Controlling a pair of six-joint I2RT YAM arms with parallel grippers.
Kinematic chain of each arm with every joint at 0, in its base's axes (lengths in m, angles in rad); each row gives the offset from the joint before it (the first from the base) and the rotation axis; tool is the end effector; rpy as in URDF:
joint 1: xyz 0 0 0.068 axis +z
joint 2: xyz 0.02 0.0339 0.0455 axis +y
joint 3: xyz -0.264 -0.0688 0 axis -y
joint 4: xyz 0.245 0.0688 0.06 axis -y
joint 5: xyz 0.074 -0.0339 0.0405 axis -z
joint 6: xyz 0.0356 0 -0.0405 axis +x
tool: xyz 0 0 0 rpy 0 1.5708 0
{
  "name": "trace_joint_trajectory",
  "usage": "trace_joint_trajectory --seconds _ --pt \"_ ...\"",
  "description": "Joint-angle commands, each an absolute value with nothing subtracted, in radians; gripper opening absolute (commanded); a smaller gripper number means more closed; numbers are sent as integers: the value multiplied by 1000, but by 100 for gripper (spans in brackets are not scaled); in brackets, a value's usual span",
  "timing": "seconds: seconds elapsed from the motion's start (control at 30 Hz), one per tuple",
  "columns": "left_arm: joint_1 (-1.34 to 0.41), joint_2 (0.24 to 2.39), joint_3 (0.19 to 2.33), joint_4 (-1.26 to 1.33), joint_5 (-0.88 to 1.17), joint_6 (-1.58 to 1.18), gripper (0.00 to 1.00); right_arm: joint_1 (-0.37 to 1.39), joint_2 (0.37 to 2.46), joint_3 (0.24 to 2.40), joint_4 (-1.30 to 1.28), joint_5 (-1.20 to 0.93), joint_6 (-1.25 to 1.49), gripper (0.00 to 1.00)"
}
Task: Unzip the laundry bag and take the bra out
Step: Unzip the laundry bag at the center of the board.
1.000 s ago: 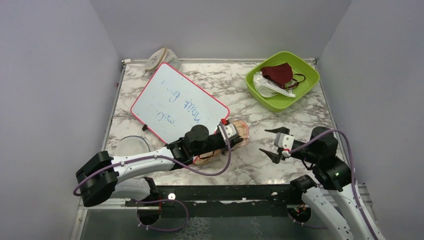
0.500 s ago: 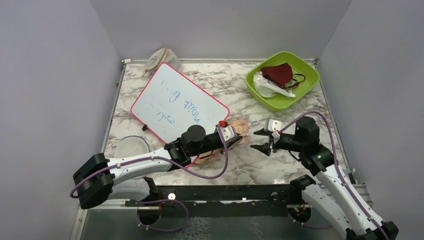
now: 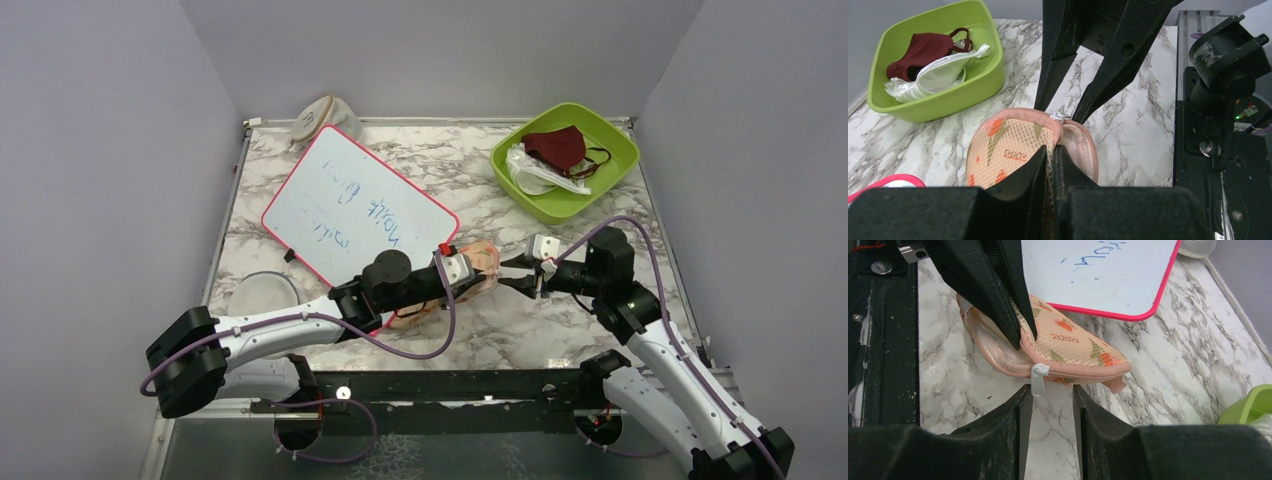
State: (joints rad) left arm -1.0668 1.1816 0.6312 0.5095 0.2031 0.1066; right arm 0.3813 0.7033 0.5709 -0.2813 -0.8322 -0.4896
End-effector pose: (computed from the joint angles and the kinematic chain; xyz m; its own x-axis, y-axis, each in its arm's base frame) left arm 0.1235 -0.2388 0.2763 0.0820 0.0672 -0.9944 0.9517 0.2910 0.0981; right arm 0.1379 0.0836 0.2720 0.0841 -0.3074 -0.9479 -0.9512 0.2588 -0.1683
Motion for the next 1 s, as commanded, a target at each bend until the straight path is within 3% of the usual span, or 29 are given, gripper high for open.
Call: trace_joint_trajectory --seconds 0.0,0.3,0.47,0.97 --pt "-1063 1186 640 563 237 102 0 382 693 574 -229 -857 -503 32" --pt "-1063 1200 643 563 235 101 0 381 681 568 -232 -879 -501 31" --pt "-1063 1203 642 563 230 102 0 382 674 569 -258 -906 -531 20" --pt "-1063 1201 643 563 231 106 0 381 670 565 -267 -857 -536 1"
